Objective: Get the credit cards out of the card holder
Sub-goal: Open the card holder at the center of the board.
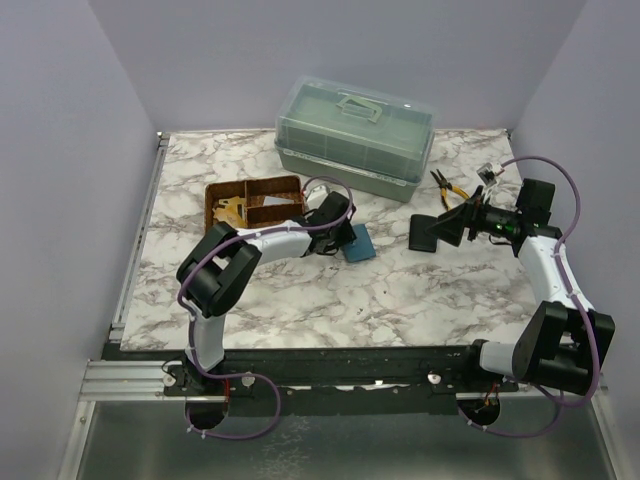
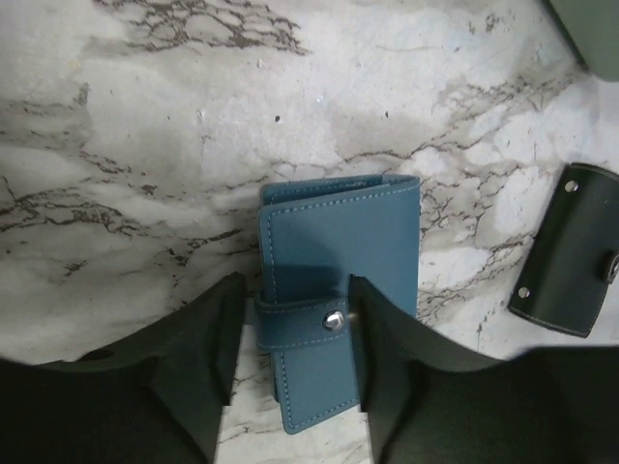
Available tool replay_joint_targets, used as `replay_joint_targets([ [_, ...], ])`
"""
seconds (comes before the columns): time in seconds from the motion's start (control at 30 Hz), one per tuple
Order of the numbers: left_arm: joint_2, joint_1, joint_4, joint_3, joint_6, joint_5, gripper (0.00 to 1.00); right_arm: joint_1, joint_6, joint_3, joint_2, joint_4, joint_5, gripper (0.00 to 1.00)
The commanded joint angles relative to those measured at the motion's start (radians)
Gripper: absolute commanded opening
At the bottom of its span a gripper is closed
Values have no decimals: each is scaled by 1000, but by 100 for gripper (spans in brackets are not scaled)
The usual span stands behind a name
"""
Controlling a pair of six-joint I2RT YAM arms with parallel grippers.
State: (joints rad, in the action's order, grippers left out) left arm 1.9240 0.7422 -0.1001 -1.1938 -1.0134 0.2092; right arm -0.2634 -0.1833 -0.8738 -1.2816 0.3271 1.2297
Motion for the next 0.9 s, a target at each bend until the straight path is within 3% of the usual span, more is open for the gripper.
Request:
replay_joint_targets([
  [0.0, 37, -35, -28, -52, 24, -32, 44, 0, 12, 13, -4, -30, 46, 100],
  [0.17, 54, -47, -31, -61, 40, -51, 35, -1, 11, 16, 0, -32, 46, 100],
  [0.23, 56, -48, -32, -70, 47, -49, 23, 0, 14, 20, 0, -36, 52, 100],
  [0.3, 56, -48, -32, -78, 50, -41, 19, 1, 16, 21, -2, -37, 58, 100],
  [0.43, 58, -48, -30, -93, 43, -54, 19, 1, 19, 22, -9, -39, 65, 100],
  [0.57, 51, -47, -23, -82, 19, -95, 33, 2, 23, 27, -12, -42, 72, 100],
  [0.77, 41, -55, 68, -18, -10, -181, 34, 5, 42, 37, -19, -61, 87, 100],
  [0.8, 42, -57, 81, -9, -18, -191, 33, 5, 45, 38, -21, -63, 90, 100],
  [0.87, 43, -59, 95, 7, -33, -196, 18, 7, 49, 40, -25, -67, 95, 100],
])
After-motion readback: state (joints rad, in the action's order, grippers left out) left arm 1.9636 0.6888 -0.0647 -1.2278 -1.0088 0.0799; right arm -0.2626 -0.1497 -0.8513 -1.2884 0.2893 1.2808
